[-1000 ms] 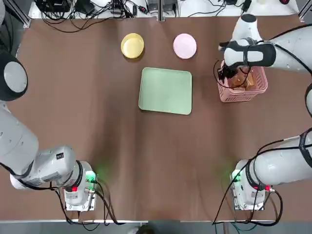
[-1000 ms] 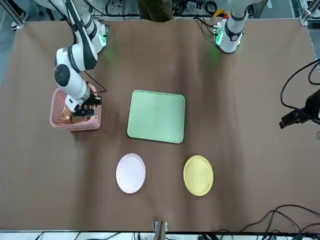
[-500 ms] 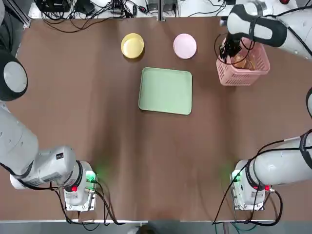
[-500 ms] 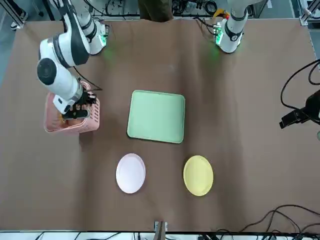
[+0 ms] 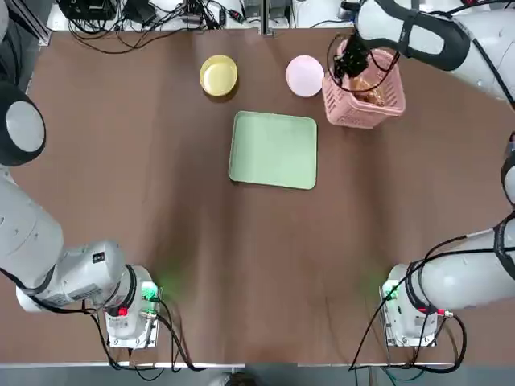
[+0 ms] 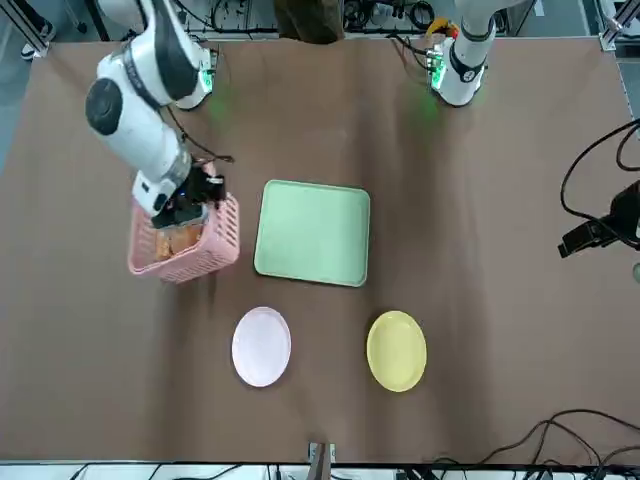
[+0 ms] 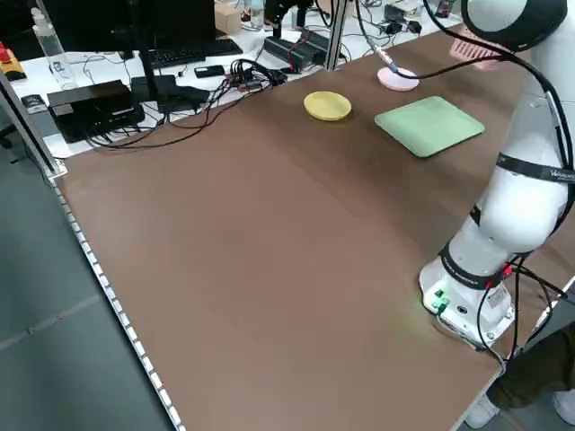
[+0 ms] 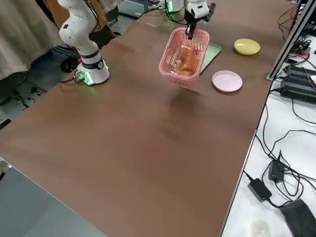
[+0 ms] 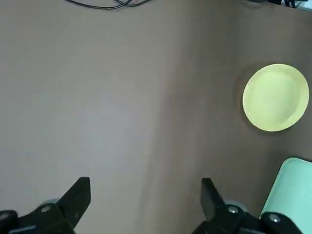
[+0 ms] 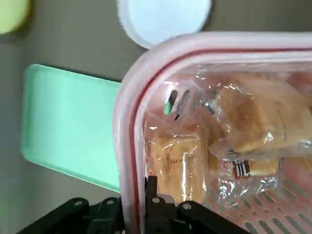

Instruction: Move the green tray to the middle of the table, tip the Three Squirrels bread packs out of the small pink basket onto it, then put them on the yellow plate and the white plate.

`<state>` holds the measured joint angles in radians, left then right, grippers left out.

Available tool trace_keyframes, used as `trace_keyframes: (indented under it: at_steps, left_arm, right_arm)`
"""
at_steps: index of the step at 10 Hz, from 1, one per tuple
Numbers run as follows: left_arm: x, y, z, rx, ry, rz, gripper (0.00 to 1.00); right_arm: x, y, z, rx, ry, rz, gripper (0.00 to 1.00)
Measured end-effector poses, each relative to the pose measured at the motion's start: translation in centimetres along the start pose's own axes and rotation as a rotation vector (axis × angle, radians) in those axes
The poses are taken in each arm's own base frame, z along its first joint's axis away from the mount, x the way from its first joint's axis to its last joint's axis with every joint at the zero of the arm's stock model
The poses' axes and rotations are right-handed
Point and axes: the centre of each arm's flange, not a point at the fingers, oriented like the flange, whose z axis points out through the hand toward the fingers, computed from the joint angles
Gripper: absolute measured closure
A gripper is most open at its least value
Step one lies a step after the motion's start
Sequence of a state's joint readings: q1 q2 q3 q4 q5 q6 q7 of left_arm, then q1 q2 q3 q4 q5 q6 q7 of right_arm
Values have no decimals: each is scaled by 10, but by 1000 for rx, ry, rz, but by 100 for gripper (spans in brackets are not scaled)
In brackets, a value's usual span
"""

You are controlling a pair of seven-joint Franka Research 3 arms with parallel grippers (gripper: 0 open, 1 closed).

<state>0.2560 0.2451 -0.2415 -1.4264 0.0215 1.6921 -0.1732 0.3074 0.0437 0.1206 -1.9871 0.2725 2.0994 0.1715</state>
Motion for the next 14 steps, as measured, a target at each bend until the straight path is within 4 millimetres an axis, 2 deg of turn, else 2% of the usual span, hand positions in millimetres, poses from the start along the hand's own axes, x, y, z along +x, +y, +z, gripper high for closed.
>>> trace_keyframes:
  at_steps: [1,3,5,7,9,11,14]
  left_arm:
    - [0,0,0,0,0,1,0]
    - [-20,7,-3,17,-4,60,0]
    - [-33,8,-11,18,4,66,0]
    - [-34,5,-9,19,4,64,0]
    - [-33,5,-8,19,5,64,0]
    - [-33,5,-8,19,5,65,0]
    - [-34,6,-5,19,2,66,0]
  right_arm:
    - [-1,-19,0,49,36,-3,93]
    - [-4,-59,3,172,97,11,93]
    - [-13,-103,26,279,126,32,93]
    - [-21,-133,56,348,119,66,93]
    - [-25,-150,84,366,81,66,93]
    - [-20,-157,104,423,55,66,93]
    - [-20,-157,110,644,47,79,93]
